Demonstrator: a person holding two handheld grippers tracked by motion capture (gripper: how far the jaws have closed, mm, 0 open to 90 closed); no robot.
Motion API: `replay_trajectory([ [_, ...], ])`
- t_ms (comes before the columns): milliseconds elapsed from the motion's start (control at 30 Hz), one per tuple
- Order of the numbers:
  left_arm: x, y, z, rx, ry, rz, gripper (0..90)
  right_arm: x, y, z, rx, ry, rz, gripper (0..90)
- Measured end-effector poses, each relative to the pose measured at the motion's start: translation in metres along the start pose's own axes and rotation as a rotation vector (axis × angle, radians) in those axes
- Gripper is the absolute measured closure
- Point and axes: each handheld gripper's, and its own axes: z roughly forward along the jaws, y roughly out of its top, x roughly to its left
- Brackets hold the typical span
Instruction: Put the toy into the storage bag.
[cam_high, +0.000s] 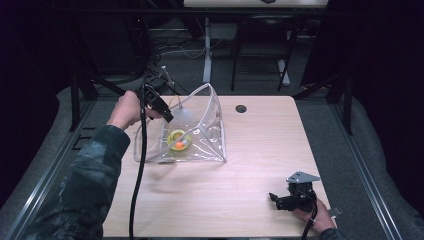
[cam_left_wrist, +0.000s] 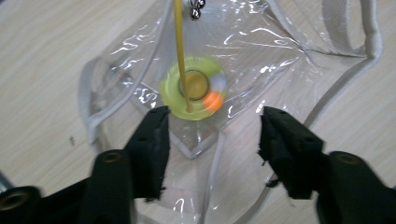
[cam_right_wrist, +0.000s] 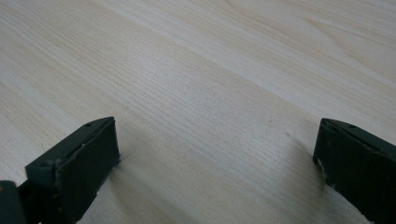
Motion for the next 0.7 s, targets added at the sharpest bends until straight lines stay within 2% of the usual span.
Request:
replay_trajectory([
  [100,-0.001,-0.005,-0.009,-0.014,0.009,0.001,30.9,0.0,0.0,0.0,-0.004,0.001,0.004,0.0],
  [233,-0.002,-0.012,-0.02,-0.04,0.023,0.005,21.7,0.0,0.0,0.0,-0.004,0.0,0.004,0.0],
  [500,-0.005,-0.03,-0.04,-0.084,0.041,0.001,10.8,0.0,0.0,0.0,0.0,0.0,0.0,0.0],
  [700,-0.008,-0.05,-0.047,-0.121,0.059,-0.002,2.0,0.0,0.0,0.0,-0.004,0.0,0.004,0.0],
])
